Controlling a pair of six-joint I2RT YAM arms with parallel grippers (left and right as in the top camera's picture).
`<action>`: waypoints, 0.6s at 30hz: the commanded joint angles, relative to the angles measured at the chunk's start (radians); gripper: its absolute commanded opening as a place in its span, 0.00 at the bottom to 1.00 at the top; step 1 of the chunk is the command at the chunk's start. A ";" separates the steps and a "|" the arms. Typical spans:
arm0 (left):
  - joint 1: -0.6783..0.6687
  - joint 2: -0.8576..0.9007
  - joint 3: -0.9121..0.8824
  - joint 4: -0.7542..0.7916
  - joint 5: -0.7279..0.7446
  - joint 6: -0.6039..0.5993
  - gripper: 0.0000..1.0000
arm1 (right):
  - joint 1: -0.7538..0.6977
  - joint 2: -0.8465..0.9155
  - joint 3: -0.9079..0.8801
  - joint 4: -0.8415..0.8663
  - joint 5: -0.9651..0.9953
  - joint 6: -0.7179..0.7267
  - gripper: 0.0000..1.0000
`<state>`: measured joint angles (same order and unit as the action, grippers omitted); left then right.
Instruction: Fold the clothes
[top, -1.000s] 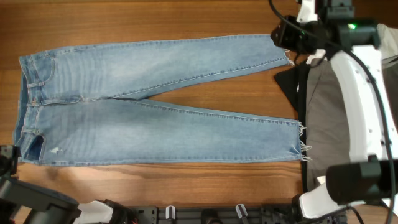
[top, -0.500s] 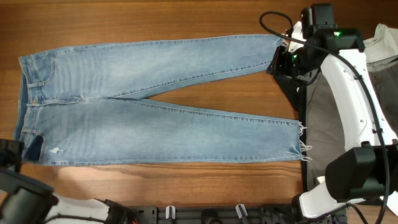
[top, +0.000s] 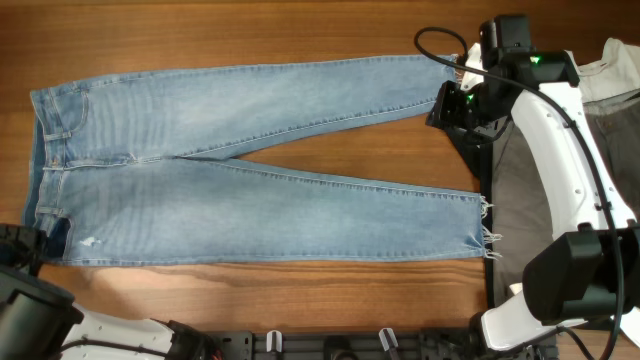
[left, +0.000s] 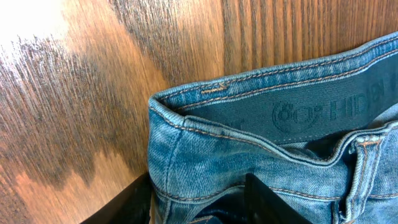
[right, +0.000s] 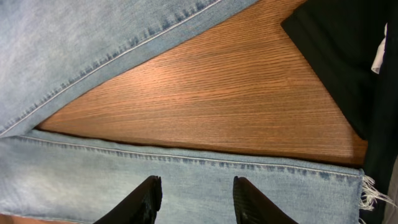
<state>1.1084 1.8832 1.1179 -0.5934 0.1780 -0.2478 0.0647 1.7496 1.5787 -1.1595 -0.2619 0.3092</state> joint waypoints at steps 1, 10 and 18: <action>0.031 0.024 -0.010 0.007 -0.014 0.009 0.49 | 0.006 0.012 -0.004 0.004 -0.008 0.010 0.42; 0.080 0.025 -0.011 0.072 -0.014 0.009 0.49 | 0.006 0.012 -0.004 -0.005 -0.008 0.018 0.43; 0.080 0.086 -0.011 0.102 -0.011 0.009 0.43 | 0.006 0.012 -0.004 -0.001 -0.007 0.034 0.47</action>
<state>1.1793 1.8961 1.1164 -0.5056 0.1848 -0.2478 0.0647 1.7496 1.5787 -1.1625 -0.2619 0.3283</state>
